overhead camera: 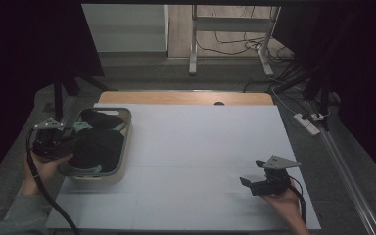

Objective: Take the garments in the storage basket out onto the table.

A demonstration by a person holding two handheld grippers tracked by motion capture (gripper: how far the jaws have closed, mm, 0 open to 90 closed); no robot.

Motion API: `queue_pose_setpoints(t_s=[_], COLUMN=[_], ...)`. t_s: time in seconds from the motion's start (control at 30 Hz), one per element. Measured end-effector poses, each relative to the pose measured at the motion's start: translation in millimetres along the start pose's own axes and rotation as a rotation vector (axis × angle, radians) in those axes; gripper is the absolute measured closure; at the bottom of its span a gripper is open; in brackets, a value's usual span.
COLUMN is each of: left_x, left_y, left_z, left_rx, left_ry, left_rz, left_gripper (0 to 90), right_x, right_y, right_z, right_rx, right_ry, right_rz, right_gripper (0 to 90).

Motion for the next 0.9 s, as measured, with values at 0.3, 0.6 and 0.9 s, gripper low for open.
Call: queue_pose_setpoints(t_s=[0.3,0.6,0.9], left_x=[1.3,2.6,9.1], left_y=[11.2,25.7,35.4], left_z=[10.9,23.9,29.4], left_rx=[0.097,0.206,0.276], left_ry=[-0.01,-0.02,-0.026], left_rz=[0.015,0.03,0.025], left_gripper=[79.3,79.3,79.3], right_x=[-0.1,0.1,0.1], right_y=[-0.3,-0.5,-0.9], right_z=[-0.2,-0.5,-0.6], right_rx=[-0.003,-0.006,-0.012], right_ry=[-0.002,-0.001,0.0], right_rz=[0.003,0.002,0.004], right_gripper=[7.5,7.5,7.5])
Point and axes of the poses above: each handheld gripper's, and its own axes: z roughly backward along the jaws, y roughly out of its top, x roughly to its right, the point moved 6 cm from there along -z, roughly forward along the jaws, and after that the axes turned 8 degrees about -y, right-handed, at the moved point
